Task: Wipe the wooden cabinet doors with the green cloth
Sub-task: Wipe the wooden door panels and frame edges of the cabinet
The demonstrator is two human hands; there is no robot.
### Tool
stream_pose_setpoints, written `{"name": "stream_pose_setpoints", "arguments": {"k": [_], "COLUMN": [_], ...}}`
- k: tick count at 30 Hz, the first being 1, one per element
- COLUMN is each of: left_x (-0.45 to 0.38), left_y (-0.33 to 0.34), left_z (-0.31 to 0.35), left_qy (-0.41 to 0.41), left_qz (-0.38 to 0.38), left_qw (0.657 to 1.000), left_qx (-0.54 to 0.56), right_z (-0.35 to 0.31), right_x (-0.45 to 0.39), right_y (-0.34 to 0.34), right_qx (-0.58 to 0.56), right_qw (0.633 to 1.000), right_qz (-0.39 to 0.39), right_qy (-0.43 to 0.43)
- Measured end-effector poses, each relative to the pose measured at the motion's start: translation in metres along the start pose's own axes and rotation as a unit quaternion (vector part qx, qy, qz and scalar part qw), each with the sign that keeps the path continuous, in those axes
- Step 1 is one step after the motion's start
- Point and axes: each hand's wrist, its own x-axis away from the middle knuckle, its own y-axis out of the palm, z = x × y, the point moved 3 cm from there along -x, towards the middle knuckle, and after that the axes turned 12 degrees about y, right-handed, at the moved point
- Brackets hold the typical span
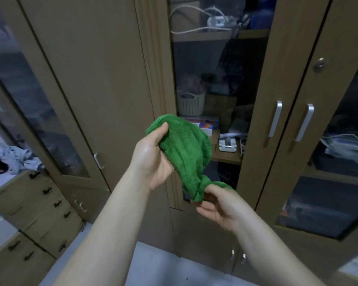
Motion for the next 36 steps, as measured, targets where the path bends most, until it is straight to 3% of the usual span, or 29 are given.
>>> {"name": "stream_pose_setpoints", "arguments": {"k": [3, 5, 7, 8, 12, 18, 24, 29, 32, 36], "left_x": [-0.007, -0.012, -0.018, -0.021, -0.03, -0.048, -0.063, -0.057, -0.049, -0.061], "left_y": [0.007, 0.014, 0.023, 0.027, 0.044, 0.039, 0.012, 0.006, 0.013, 0.01], "left_z": [0.019, 0.031, 0.041, 0.046, 0.056, 0.068, 0.051, -0.003, -0.034, -0.015], "left_qy": [-0.003, -0.008, -0.016, -0.022, -0.05, -0.039, -0.062, -0.11, -0.169, -0.139], "left_qz": [-0.038, -0.062, -0.093, -0.108, -0.157, -0.13, -0.029, 0.006, -0.062, -0.124], "left_qw": [0.999, 0.997, 0.994, 0.992, 0.985, 0.991, 0.997, 0.989, 0.969, 0.978], "left_qx": [-0.026, -0.042, -0.056, -0.061, -0.055, -0.021, 0.024, 0.103, 0.17, 0.095], "right_z": [-0.02, -0.045, -0.082, -0.1, -0.132, -0.137, -0.168, -0.187, -0.198, -0.212], "right_x": [0.003, 0.01, 0.02, 0.028, 0.05, 0.053, 0.078, 0.088, 0.085, 0.084], "right_y": [0.003, -0.004, -0.013, -0.013, 0.013, 0.009, 0.015, 0.036, 0.045, 0.048], "right_qx": [0.259, 0.461, 0.534, 0.524, 0.39, 0.24, 0.174, 0.132, 0.12, 0.14], "right_qw": [0.965, 0.885, 0.836, 0.841, 0.89, 0.911, 0.91, 0.924, 0.938, 0.945], "right_qz": [0.032, 0.071, 0.102, 0.077, -0.162, -0.282, -0.283, -0.215, -0.161, -0.115], "right_qy": [0.006, -0.009, -0.075, -0.11, -0.174, -0.182, -0.248, -0.288, -0.282, -0.273]}}
